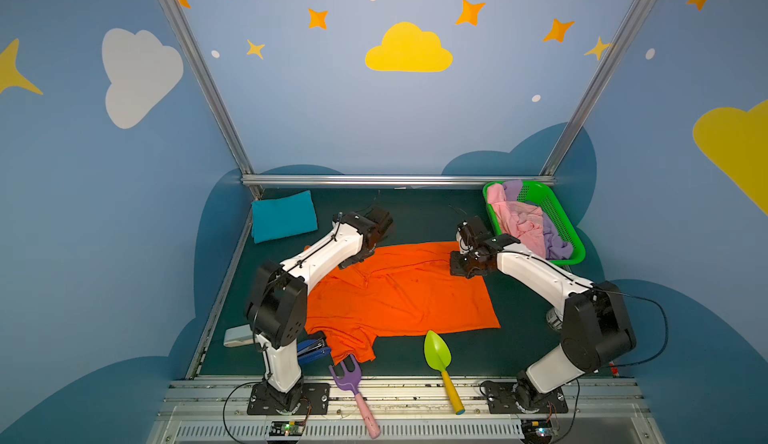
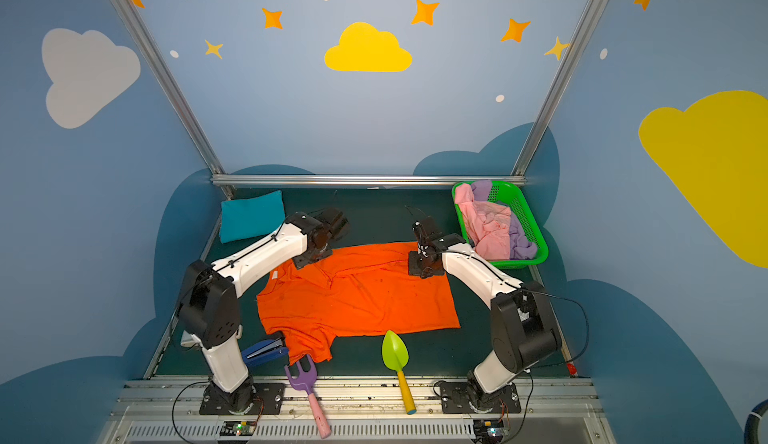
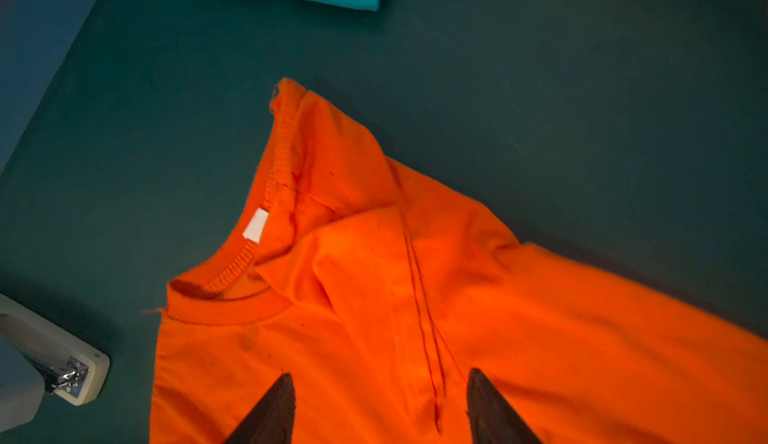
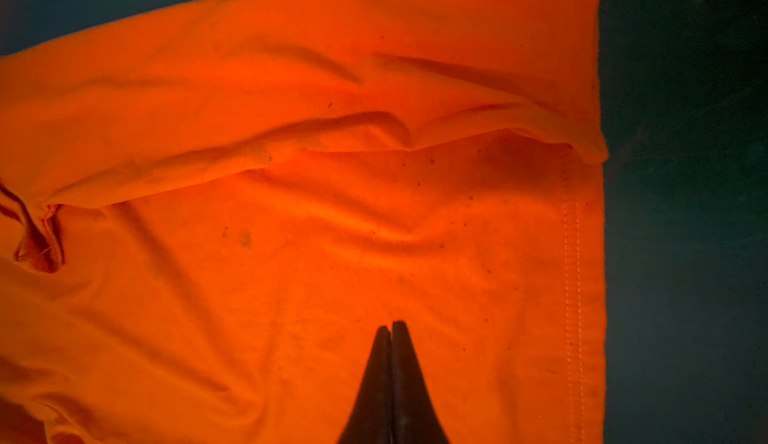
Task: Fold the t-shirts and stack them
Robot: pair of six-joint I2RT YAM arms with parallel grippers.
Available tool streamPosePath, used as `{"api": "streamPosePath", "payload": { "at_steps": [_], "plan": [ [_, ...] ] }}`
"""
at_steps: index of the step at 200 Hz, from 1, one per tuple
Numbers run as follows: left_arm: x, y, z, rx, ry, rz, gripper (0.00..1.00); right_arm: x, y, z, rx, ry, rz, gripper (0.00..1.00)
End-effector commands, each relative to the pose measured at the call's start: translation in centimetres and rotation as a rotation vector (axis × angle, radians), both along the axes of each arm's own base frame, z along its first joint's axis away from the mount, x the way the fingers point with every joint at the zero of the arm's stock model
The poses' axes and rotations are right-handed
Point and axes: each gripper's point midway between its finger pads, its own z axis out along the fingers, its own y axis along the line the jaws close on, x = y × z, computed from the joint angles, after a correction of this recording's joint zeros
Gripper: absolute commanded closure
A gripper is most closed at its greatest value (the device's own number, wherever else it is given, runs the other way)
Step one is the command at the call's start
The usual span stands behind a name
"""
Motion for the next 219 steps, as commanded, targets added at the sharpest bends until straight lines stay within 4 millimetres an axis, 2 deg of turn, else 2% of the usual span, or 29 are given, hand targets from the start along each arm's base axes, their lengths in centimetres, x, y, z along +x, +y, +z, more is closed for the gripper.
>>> {"api": "streamPosePath", "payload": {
  "at_steps": [1,31,54,107,118,150,165,192,219],
  "plan": [
    [1.2,-0.6,-4.2,-0.015,0.116,-0.045,0.31,-0.5,-0.7,0.9,-0.029,-0.018,0.004,1.0],
    [2.9,0.0,-6.2,-0.006,0.162,-0.026,0.28,-0.5,-0.7,1.2,-0.027,-0.03,0.0,1.0],
    [3.8,0.6,-6.8,-0.021,0.158,-0.005,0.28,-0.6,-0.8,1.0,-0.026,-0.023,-0.006,1.0],
    [3.3,2.3,-8.6,-0.014,0.2,0.038,0.3,-0.7,-0.4,0.5,-0.013,-0.002,-0.008,1.0],
    [3.1,2.3,-8.8,-0.018,0.204,0.036,0.38,-0.6,-0.3,0.6,-0.011,-0.003,-0.01,1.0],
    [2.6,2.8,-8.4,0.002,0.208,0.047,0.82,-0.7,-0.1,0.5,-0.005,0.002,-0.013,1.0],
    [2.6,3.0,-7.6,0.008,0.195,0.048,0.95,-0.8,0.1,0.5,-0.002,0.003,-0.01,1.0],
    [1.9,3.2,-5.3,0.01,0.156,0.043,0.96,-0.9,0.5,0.4,-0.002,0.004,-0.003,1.0],
    [-0.1,3.0,-2.5,0.011,0.097,0.031,0.96,-1.1,1.0,0.6,-0.002,0.001,0.006,1.0]
  ]
}}
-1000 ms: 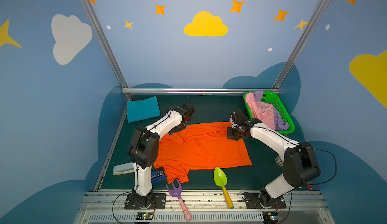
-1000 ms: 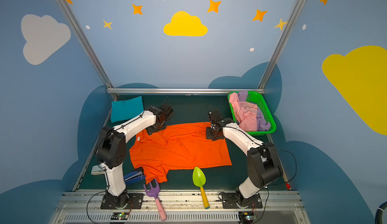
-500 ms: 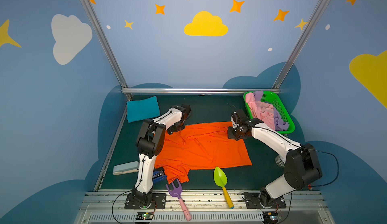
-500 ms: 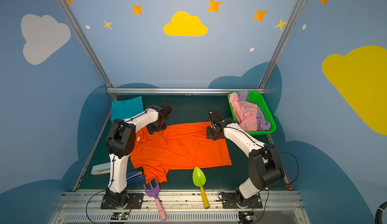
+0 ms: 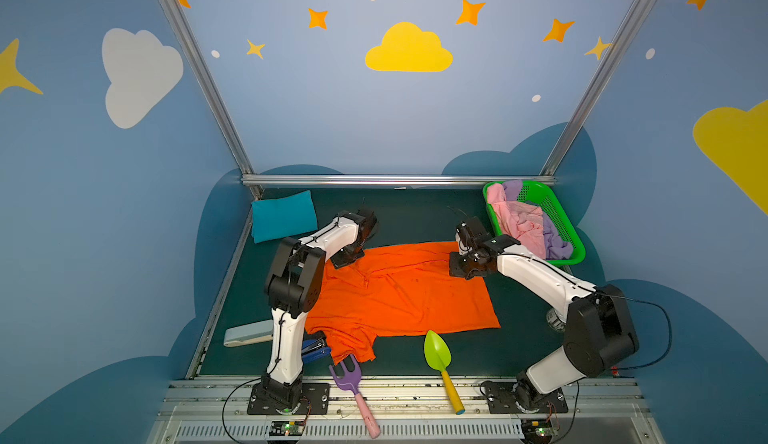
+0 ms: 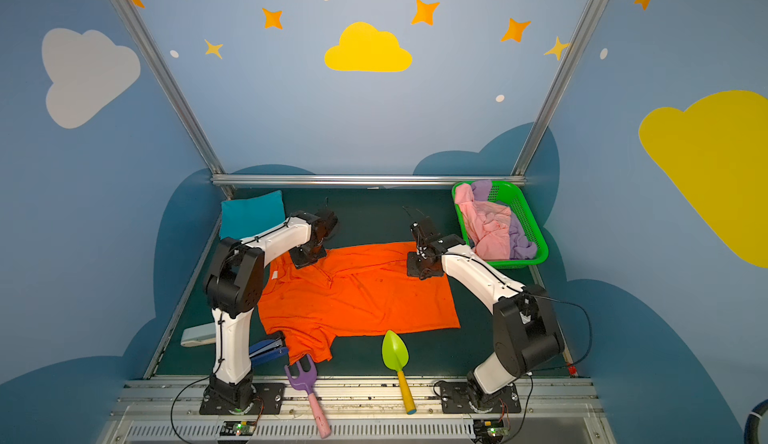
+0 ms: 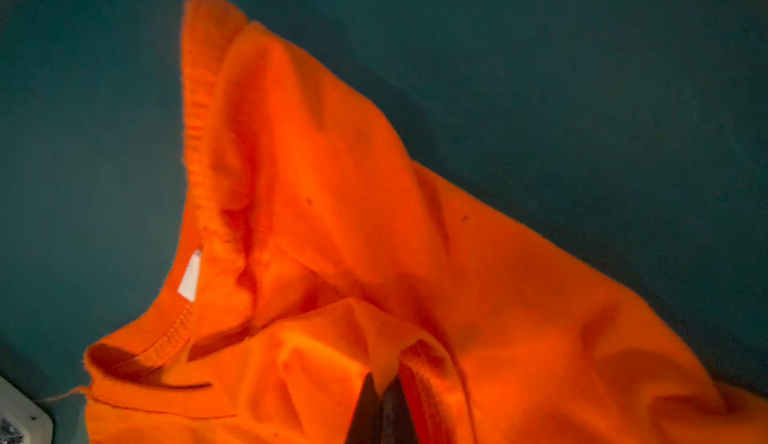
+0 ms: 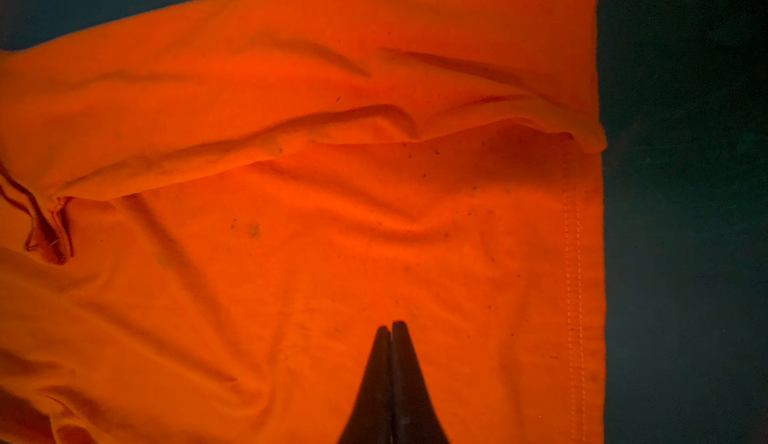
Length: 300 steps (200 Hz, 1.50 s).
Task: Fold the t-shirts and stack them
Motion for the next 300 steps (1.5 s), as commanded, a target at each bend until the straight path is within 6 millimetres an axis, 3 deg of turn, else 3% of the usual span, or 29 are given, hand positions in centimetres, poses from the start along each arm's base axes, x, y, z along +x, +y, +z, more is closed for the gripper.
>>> {"api": "streamPosePath", "payload": {
  "at_steps": [1,34,92,111,126,144,170,194,218,246,300],
  "plan": [
    [-1.8,0.3,4.2,0.019,-0.078,-0.002,0.96,-0.5,0.4,-0.1,-0.003,0.011,0.004,1.0],
    [-6.1,0.4,4.9,0.02,-0.106,0.008,0.95,-0.6,1.0,0.3,-0.004,0.003,0.02,1.0],
    [-15.0,0.2,-0.5,0.042,-0.028,0.051,0.81,-1.1,2.4,0.5,-0.012,0.003,0.063,1.0],
    [-16.8,0.5,-1.8,0.06,0.008,0.064,0.72,-1.3,2.7,0.4,-0.018,0.009,0.075,1.0],
    [-17.6,0.8,-1.5,0.082,0.012,0.069,0.68,-1.3,2.9,0.5,-0.022,0.008,0.08,1.0],
    [-17.0,0.9,0.7,0.087,-0.056,0.057,0.63,-1.2,3.1,0.6,-0.027,0.002,0.085,1.0],
    [-15.0,1.6,6.0,0.067,-0.252,0.054,0.5,-1.0,3.6,0.8,-0.015,-0.001,0.089,1.0],
    [-13.0,2.0,8.2,0.015,-0.379,0.059,0.38,-1.2,6.3,0.8,0.068,0.025,0.135,1.0],
    [-11.0,1.1,7.9,-0.052,-0.421,0.019,0.38,-2.5,11.2,0.2,0.174,0.093,0.269,1.0],
    [-10.2,0.7,6.4,-0.087,-0.403,0.003,0.38,-4.9,16.8,-1.1,0.28,0.207,0.411,0.98],
    [-10.3,1.7,2.0,-0.106,-0.289,0.054,0.4,-7.0,22.4,-3.8,0.288,0.292,0.485,0.72]
  ]
}}
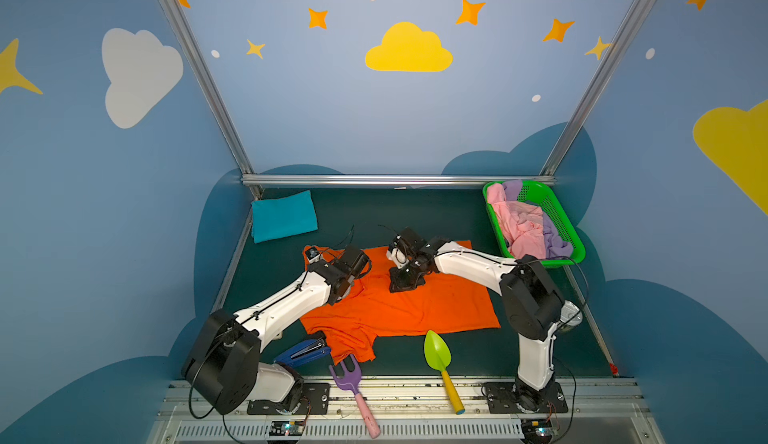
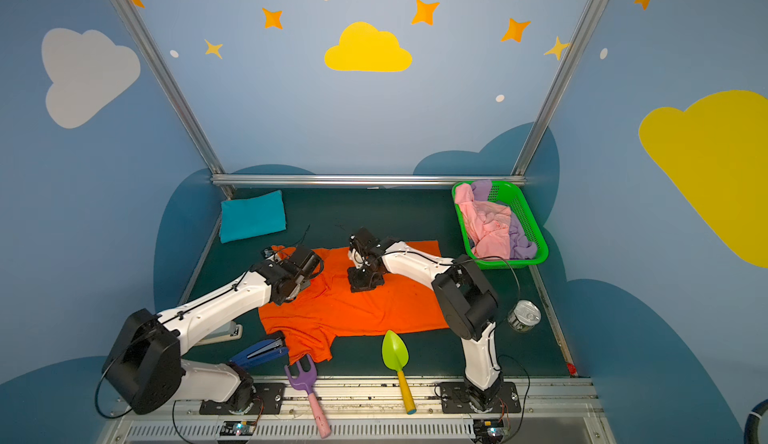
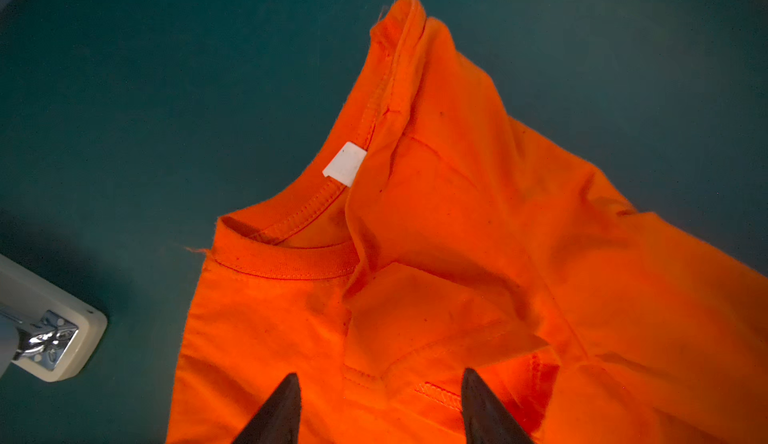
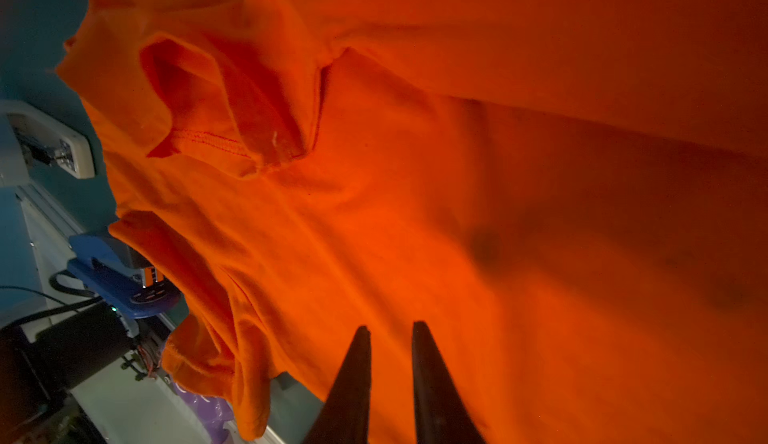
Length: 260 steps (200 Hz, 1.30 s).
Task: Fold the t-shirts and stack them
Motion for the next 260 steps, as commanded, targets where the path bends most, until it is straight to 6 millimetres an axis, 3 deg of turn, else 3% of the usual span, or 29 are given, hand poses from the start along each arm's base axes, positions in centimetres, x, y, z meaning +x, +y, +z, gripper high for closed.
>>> {"api": "streamPosePath", "payload": {
  "at_steps": [1,29,80,105,137,155,217,260],
  "plan": [
    [0.0,0.3,-1.7,-0.021,0.043,0.003,0.4,-0.6,2.5,0.4,0.045,0.031,0.032,0.72],
    [0.0,1.1,-3.5,-0.062,0.065,0.029,0.42,-0.5,4.7,-0.5,0.043,0.034,0.053,0.63],
    [0.5,1.6,-5.7,-0.119,0.104,0.061,0.52,0.7,7.4,-2.6,0.04,0.043,0.023,0.62],
    [0.4,1.7,-5.8,-0.124,0.11,0.062,0.68,1.7,8.1,-3.5,0.042,0.077,-0.017,0.69],
    [-0.3,2.1,-5.8,-0.137,0.119,0.073,0.87,2.7,8.9,-2.9,0.081,0.089,-0.053,0.84],
    [-0.9,2.3,-5.9,-0.149,0.125,0.081,0.91,2.8,8.8,-2.2,0.086,0.092,-0.053,1.0],
    [-3.5,3.8,-6.2,-0.165,0.132,0.123,0.96,1.5,6.5,0.7,0.068,0.042,-0.011,1.0],
    [-4.8,4.6,-6.0,-0.184,0.117,0.152,0.93,-0.8,4.3,-0.9,0.003,0.066,0.026,1.0]
  ]
}}
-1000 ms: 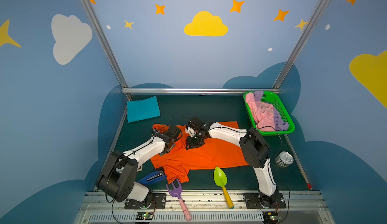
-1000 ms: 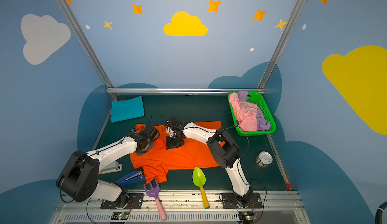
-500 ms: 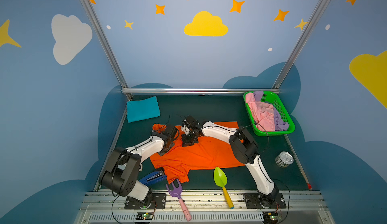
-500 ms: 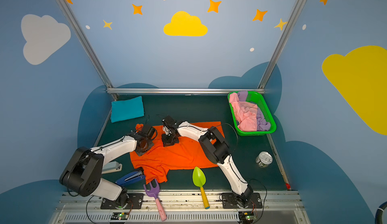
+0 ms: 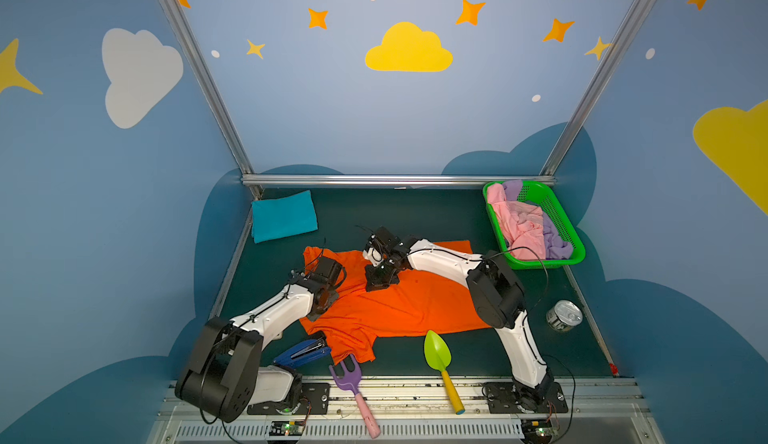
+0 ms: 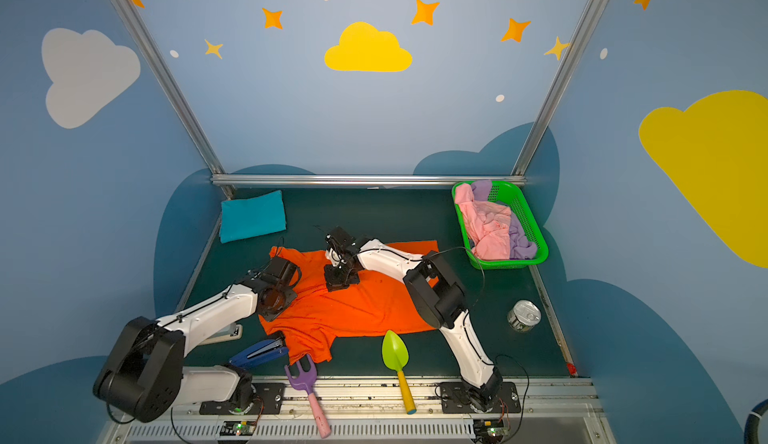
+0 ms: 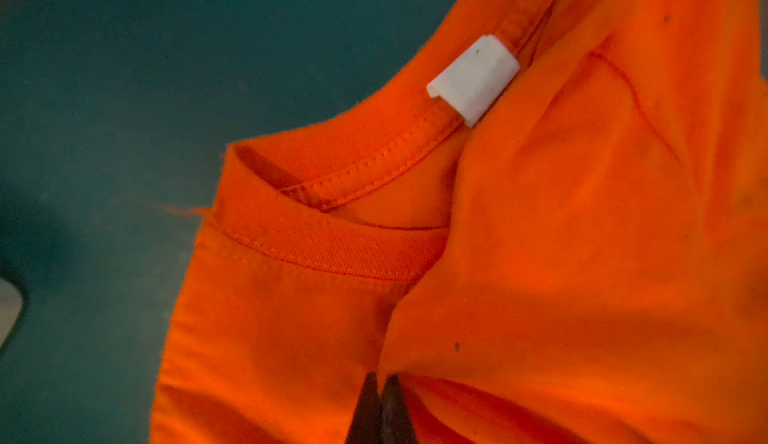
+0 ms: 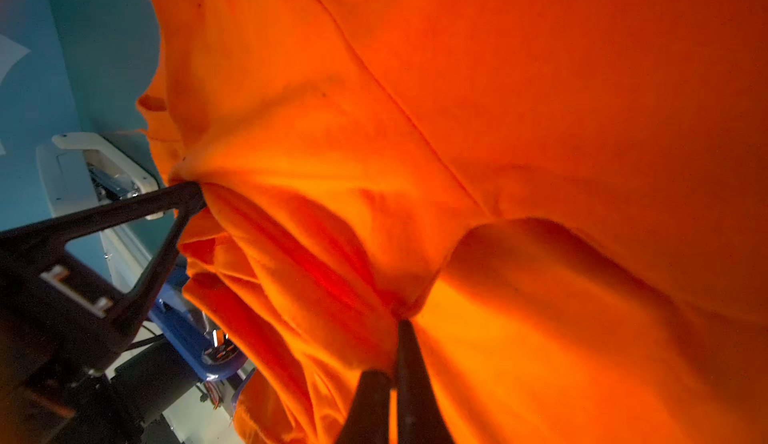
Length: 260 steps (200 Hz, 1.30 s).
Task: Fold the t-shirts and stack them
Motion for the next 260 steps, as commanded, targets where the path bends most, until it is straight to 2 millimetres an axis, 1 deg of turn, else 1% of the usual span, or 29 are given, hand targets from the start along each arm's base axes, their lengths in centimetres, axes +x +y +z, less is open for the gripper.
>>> {"api": "streamPosePath", "payload": {
  "at_steps": [1,9,16,23,33,39,47,60,66,81,95,104,112,120,130,141,144,152,169,192,205,220,239,260],
  "plan": [
    [-1.7,1.4,-0.3,0.03,0.037,0.038,0.92,-1.5,-2.1,-0.5,-0.065,0.0,0.027,1.0],
    [-1.9,1.5,-0.3,0.027,0.034,0.039,0.9,-2.0,-2.4,-0.9,-0.077,0.003,0.037,1.0],
    [-2.1,1.5,-0.3,0.025,0.035,0.041,0.86,-2.5,-2.7,-1.3,-0.087,0.004,0.044,1.0],
    [-2.3,1.5,-0.4,0.023,0.038,0.042,0.78,-3.0,-3.0,-1.7,-0.1,0.005,0.054,0.94],
    [-2.7,1.6,-0.5,0.02,0.044,0.042,0.63,-3.6,-3.6,-2.3,-0.121,0.003,0.063,0.87],
    [-2.9,1.6,-0.5,0.018,0.047,0.042,0.58,-3.9,-3.8,-2.5,-0.129,0.004,0.066,0.82],
    [-3.2,1.7,-0.4,0.016,0.05,0.045,0.57,-4.4,-4.2,-2.7,-0.135,0.009,0.071,0.77],
    [-3.7,2.0,0.1,0.023,0.045,0.055,0.57,-4.7,-4.6,-2.6,-0.133,0.002,0.076,0.74],
    [-3.7,2.2,0.5,0.026,0.032,0.061,0.56,-4.7,-4.8,-2.4,-0.13,-0.005,0.079,0.73],
    [-3.4,2.6,1.8,0.035,-0.023,0.072,0.54,-4.3,-5.3,-0.9,-0.119,-0.048,0.089,0.72],
    [-2.4,3.1,3.3,0.065,-0.097,0.068,0.52,-3.5,-5.9,0.9,-0.105,-0.102,0.088,0.72],
    [-1.5,3.4,4.5,0.083,-0.141,0.069,0.5,-2.5,-6.5,2.2,-0.1,-0.14,0.076,0.73],
    [-0.5,3.4,5.5,0.096,-0.175,0.064,0.47,-1.4,-7.4,3.2,-0.1,-0.17,0.054,0.76],
    [0.6,3.5,6.4,0.111,-0.196,0.059,0.45,-0.1,-8.3,4.0,-0.1,-0.196,0.024,0.83],
    [2.1,3.5,7.1,0.126,-0.205,0.055,0.44,1.6,-9.7,4.7,-0.113,-0.218,-0.021,1.0],
    [3.8,3.2,7.5,0.131,-0.201,0.051,0.42,3.4,-11.4,5.0,-0.136,-0.225,-0.079,1.0],
    [4.1,3.1,7.2,0.134,-0.187,0.048,0.42,4.0,-11.8,5.1,-0.141,-0.228,-0.095,1.0],
    [5.4,2.9,7.3,0.133,-0.171,0.044,0.42,5.3,-12.9,5.0,-0.157,-0.23,-0.135,1.0],
    [7.6,2.3,6.3,0.146,-0.111,0.013,0.43,7.7,-14.9,4.5,-0.201,-0.239,-0.207,1.0],
    [9.6,2.2,4.0,0.163,-0.055,0.003,0.41,10.4,-17.0,2.7,-0.277,-0.228,-0.27,1.0],
    [10.2,2.5,2.9,0.165,-0.03,0.01,0.36,11.5,-17.8,1.4,-0.31,-0.205,-0.294,1.0],
    [10.5,3.0,1.6,0.165,-0.005,0.018,0.32,12.9,-18.5,0.2,-0.333,-0.19,-0.322,0.93],
    [10.6,3.7,0.0,0.161,0.027,0.03,0.32,14.4,-19.1,-1.4,-0.363,-0.165,-0.343,0.89],
    [10.6,4.6,-1.6,0.148,0.06,0.045,0.33,15.5,-19.7,-2.8,-0.397,-0.141,-0.357,0.88]
  ]
}}
